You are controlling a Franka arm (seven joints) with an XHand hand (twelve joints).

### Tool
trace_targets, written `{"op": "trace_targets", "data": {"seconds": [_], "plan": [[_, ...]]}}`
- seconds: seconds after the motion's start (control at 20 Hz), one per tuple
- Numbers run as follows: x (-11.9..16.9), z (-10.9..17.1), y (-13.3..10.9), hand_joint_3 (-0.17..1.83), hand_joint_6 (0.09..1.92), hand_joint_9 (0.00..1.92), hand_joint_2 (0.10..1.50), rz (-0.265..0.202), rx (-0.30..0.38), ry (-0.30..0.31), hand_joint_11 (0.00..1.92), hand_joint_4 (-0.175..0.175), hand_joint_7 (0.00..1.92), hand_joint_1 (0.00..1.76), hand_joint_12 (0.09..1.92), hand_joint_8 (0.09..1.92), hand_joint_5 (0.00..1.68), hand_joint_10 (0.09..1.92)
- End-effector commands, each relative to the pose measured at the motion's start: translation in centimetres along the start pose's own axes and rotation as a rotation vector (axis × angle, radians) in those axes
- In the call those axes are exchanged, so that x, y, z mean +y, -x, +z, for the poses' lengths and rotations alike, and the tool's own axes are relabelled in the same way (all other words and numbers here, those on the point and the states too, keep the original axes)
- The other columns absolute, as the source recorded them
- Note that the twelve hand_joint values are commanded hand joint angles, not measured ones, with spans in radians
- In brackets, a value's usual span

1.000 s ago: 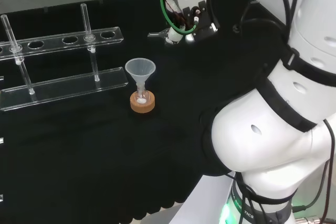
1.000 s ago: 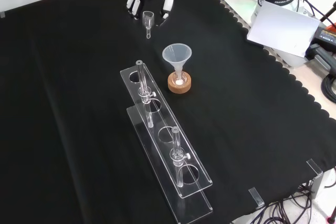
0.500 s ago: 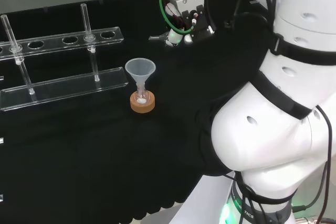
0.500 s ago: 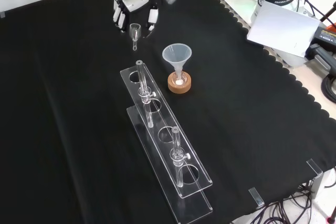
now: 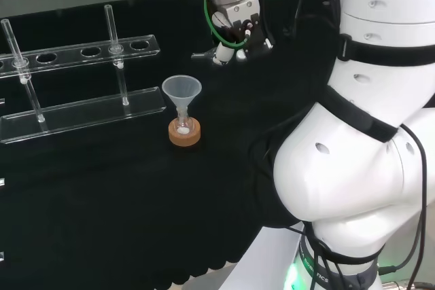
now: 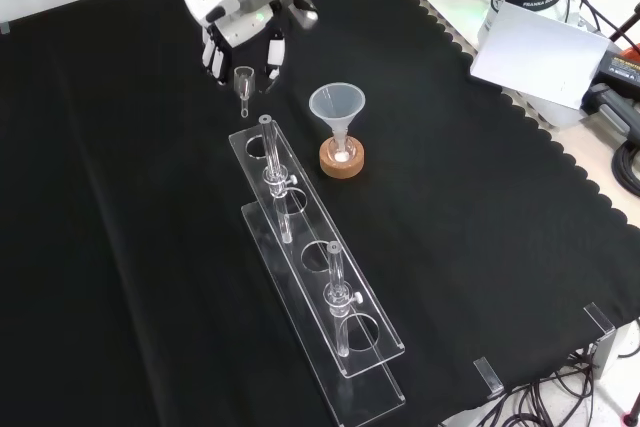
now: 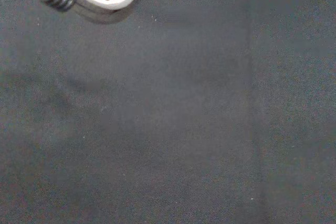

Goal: Put the weighing funnel back on the table.

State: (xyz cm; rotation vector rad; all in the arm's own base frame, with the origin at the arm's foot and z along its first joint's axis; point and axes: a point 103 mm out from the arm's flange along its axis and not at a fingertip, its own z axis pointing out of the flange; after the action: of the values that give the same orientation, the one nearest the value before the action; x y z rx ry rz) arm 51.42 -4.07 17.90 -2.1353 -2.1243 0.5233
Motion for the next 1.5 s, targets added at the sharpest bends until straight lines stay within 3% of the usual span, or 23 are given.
{"op": "trace_targets", "data": {"seconds": [0.05, 0.65, 1.5], "plan": [[2.1, 1.7, -0.8, 0.51, 0.62, 1.33, 0.74, -0.017, 0.001, -0.012, 1.08, 0.175, 0.80, 1.11, 0.86, 0.68, 1.27, 0.09], [4.3, 5.7, -2.0, 0.51, 0.63, 1.33, 0.74, -0.035, -0.004, -0.056, 1.08, 0.175, 0.80, 1.11, 0.86, 0.68, 1.27, 0.09], [5.6, 7.4, -3.4, 0.51, 0.63, 1.33, 0.74, -0.059, -0.018, -0.080, 1.08, 0.175, 0.80, 1.11, 0.86, 0.68, 1.26, 0.09]]}}
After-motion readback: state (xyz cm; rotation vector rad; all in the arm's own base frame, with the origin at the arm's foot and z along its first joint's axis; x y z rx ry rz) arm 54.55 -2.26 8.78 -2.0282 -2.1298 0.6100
